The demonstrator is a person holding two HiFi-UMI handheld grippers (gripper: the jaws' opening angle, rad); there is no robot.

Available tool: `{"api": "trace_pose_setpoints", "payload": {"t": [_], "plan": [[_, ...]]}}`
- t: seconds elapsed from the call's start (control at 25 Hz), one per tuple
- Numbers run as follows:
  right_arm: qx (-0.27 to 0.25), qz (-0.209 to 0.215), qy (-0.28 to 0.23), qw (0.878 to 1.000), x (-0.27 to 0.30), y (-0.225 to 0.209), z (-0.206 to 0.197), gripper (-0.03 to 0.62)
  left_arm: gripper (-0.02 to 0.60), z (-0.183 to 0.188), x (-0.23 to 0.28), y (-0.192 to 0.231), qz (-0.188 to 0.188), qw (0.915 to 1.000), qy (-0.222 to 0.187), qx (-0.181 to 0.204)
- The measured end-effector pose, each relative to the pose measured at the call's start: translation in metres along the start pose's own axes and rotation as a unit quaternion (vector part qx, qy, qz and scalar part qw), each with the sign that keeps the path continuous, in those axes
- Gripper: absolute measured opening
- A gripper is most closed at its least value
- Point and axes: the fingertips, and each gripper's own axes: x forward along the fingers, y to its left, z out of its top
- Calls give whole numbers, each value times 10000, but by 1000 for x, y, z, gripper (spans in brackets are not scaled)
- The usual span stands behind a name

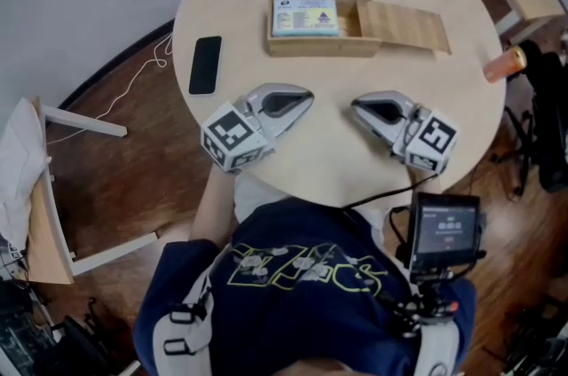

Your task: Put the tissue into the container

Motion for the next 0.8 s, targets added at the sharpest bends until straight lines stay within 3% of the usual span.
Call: {"api": "trace_pose_setpoints", "payload": {"t": [0.12,0.4,0.8], "plan": [[-97,-69,356,9993,12,3,-10,0,3,2,0,-2,80,9999,-61,86],[14,-408,149,9991,10,-4,-3,0,3,2,-1,-1,78,9999,-71,88],[45,-445,225,9987,12,-7,-5,0,3,3,-1,-2,120,9999,-57,100]]}}
